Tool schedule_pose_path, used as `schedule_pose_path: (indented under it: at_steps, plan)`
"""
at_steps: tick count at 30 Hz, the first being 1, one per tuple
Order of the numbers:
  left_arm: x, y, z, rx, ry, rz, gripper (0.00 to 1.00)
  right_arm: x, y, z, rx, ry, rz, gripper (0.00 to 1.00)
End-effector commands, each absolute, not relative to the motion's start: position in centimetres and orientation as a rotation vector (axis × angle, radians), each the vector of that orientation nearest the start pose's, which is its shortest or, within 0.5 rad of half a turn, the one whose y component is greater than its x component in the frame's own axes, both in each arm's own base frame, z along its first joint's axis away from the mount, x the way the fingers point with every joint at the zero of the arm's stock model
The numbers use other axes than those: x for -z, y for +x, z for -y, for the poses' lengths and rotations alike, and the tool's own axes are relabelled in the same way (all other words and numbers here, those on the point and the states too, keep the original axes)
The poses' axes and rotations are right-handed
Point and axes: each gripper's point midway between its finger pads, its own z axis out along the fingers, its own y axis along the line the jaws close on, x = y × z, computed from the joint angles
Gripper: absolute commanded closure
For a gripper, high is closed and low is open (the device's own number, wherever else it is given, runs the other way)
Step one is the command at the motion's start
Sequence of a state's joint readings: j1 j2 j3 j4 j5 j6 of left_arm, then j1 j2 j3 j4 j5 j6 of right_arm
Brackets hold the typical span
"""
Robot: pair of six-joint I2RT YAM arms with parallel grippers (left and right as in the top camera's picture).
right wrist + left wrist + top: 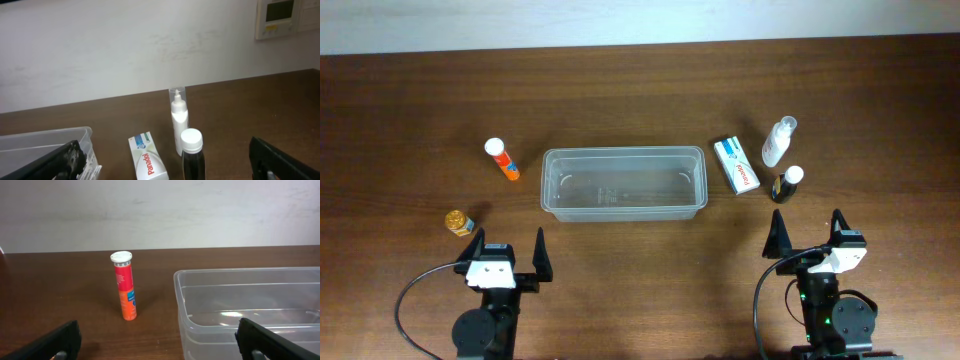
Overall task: Pack container
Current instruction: 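Reach the right gripper up to the white spray bottle and grasp it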
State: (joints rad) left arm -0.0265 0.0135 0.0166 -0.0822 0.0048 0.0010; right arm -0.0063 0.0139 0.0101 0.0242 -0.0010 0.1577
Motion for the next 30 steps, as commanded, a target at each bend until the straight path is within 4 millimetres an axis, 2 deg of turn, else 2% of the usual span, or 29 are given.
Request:
schedule_pose_path:
  at_steps: [1, 7, 12, 16, 23, 30]
  plan:
    - [-15.6, 24.6, 0.9, 0.021, 0.047, -1.649, 0.01, -17.8, 24.7, 0.3, -0.114, 0.134, -1.553, 0.02]
    - [-15.6, 24.6, 0.9, 0.021, 0.047, -1.649, 0.00, -19.0, 24.5, -0.5, -0.140, 0.078, -1.536, 0.02]
    - [-15.6, 24.6, 0.9, 0.021, 0.047, -1.649, 0.01, -21.8, 24.4, -1.0, -0.151, 0.050, -1.576, 0.02]
    - [-15.6, 24.6, 0.9, 0.021, 0.047, -1.649, 0.01, -24.3, 25.5, -1.3, -0.149, 0.027, -1.677, 0.02]
    - [-15.6, 24.6, 0.9, 0.021, 0.047, -1.649, 0.01, -28.3, 31.1, -2.5, -0.226, 0.004, -1.995, 0.02]
    - [-15.6, 24.6, 0.9, 0.021, 0.047, -1.649, 0.01, -30.3, 36.4, -2.7, -0.207, -0.097, -2.327, 0.02]
